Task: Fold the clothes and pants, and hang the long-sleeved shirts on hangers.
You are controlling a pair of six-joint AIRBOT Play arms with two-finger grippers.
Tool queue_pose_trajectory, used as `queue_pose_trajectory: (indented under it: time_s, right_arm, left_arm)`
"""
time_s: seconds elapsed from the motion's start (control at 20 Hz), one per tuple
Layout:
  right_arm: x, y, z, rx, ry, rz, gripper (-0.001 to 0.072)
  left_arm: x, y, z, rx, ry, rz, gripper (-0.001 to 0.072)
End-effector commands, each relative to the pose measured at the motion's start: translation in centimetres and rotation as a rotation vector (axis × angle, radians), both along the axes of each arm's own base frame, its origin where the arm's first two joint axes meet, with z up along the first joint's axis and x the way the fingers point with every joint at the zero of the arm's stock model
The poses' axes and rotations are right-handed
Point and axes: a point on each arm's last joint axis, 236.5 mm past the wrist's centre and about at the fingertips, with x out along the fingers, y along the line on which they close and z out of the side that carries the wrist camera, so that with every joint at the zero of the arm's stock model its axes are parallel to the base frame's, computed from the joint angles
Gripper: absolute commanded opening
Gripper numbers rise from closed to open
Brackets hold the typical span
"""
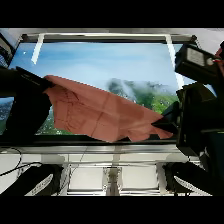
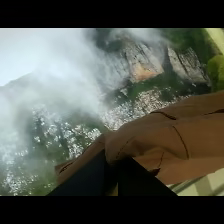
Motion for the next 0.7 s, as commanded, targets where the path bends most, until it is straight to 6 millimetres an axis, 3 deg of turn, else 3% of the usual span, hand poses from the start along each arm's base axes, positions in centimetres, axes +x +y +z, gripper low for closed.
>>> queue_pose_trajectory:
  time_s: [0.0, 0.2, 0.35, 0.5, 0.65]
  right_arm:
    - [-0.3, 0.3, 0.7, 0.027, 0.023, -0.017, 0.0005]
    - [2.1, -0.4, -1.6, -0.058, 0.044, -0.100, 0.0005]
    - [3.7, -1.5, -5.2, -0.157, 0.108, -0.158, 0.0005]
    - [6.3, -4.8, -9.8, -0.253, 0.200, -0.278, 0.0005]
    - [11.5, -8.5, -13.3, -0.253, 0.165, -0.448, 0.0006]
  left_arm:
    - [-1.4, -3.9, -1.1, -0.086, 0.126, -0.140, 0.0053]
    - [0.9, -5.7, -5.7, -0.058, 0.313, -0.172, 0.0053]
    - [2.9, -5.7, -10.4, -0.027, 0.448, -0.157, 0.0053]
    - [4.4, -3.6, -16.3, -0.005, 0.557, -0.110, 0.0054]
    - [7.5, -0.1, -21.4, -0.033, 0.540, -0.003, 0.0053]
